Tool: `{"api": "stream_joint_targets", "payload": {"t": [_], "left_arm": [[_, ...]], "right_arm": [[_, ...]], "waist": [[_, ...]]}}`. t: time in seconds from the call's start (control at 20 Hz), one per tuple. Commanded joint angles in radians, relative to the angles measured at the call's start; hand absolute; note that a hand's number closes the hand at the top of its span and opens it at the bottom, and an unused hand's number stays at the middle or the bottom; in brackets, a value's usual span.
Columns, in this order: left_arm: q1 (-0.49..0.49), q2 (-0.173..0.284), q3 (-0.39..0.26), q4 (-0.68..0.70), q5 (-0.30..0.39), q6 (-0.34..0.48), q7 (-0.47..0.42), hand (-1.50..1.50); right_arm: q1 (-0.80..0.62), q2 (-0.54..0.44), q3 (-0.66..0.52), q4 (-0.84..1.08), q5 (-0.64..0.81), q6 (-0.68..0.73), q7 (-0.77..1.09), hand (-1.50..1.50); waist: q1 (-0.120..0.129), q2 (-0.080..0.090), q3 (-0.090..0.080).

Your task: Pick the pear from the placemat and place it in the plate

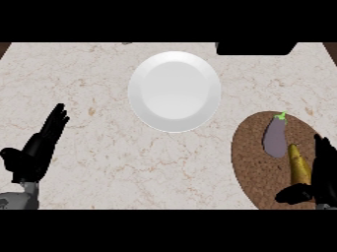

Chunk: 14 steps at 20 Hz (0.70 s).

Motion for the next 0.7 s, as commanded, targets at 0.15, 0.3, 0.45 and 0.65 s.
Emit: {"api": "stream_joint_targets", "payload": {"t": [0.15,0.3,0.45,0.65], "left_arm": [[0.022,-0.027,0.006,-0.033,-0.052,0.01,0.008,0.0],[0.006,-0.072,0.012,-0.004,-0.075,0.009,-0.015,0.0],[0.026,-0.02,0.047,-0.087,-0.025,-0.046,0.08,0.0],[0.078,-0.075,0.003,-0.139,-0.09,0.027,0.056,0.0]], "right_arm": [[-0.001,-0.017,-0.02,0.145,-0.039,-0.014,-0.183,1.5],[-0.019,0.005,-0.029,0.09,-0.033,0.026,-0.156,1.5],[-0.017,-0.019,-0.049,0.134,-0.019,-0.011,-0.218,1.5],[0.045,0.08,0.044,0.057,0.108,-0.131,-0.149,1.5]], "waist": [[0.001,0.001,0.002],[-0.001,0.001,0.001],[0.001,0.001,0.002],[0.0,-0.001,0.002]]}}
